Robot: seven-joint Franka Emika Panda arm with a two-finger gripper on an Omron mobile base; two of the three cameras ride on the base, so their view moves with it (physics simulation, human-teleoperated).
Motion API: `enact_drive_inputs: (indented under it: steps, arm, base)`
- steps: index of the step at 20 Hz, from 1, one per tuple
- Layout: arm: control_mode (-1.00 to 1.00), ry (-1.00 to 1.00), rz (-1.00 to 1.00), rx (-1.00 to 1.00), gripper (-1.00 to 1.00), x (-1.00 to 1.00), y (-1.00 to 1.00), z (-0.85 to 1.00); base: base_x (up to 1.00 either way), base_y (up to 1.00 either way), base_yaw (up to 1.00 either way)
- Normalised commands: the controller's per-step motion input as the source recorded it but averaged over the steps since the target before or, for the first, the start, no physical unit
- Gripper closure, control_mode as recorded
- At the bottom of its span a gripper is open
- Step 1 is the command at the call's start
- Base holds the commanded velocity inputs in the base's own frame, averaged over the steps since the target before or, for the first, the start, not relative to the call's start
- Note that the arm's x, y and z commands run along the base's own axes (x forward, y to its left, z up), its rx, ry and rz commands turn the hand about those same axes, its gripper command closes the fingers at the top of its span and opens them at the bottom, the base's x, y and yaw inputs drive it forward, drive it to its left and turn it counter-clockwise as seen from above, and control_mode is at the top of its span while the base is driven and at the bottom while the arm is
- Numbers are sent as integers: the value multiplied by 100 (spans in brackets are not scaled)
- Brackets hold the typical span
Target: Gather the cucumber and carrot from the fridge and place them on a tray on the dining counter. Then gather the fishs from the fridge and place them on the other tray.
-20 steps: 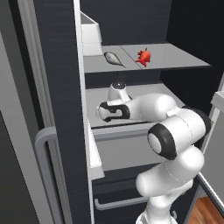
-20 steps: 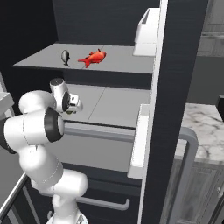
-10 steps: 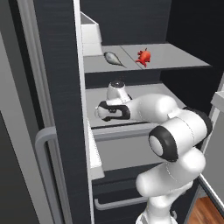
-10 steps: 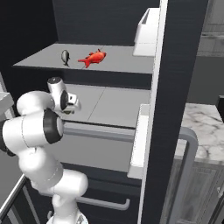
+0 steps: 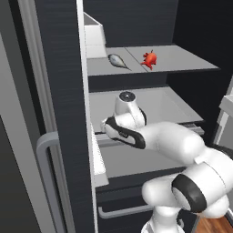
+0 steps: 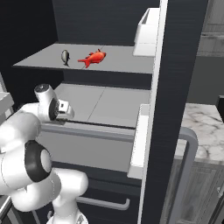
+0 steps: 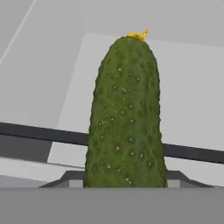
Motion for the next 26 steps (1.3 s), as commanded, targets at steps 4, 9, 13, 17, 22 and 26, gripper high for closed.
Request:
enact_drive_inputs:
  steps: [4,9,13,17,22,26]
  arm:
    - [-100,0,0,0,100,-99,0,25]
    - [-100,1,-2,0,100,-92,-9,38]
    - [-100,4,-1,0,100,-79,-21,45]
    - [-100,6,0,0,100,-74,-23,36]
    - [-100,8,-1,1,100,-73,-25,34]
    - [-100,10,-2,0,100,-76,-23,26]
  base:
    - [0,0,0]
    - [0,0,0]
    - [0,0,0]
    - [0,0,0]
    - [0,0,0]
    - [0,0,0]
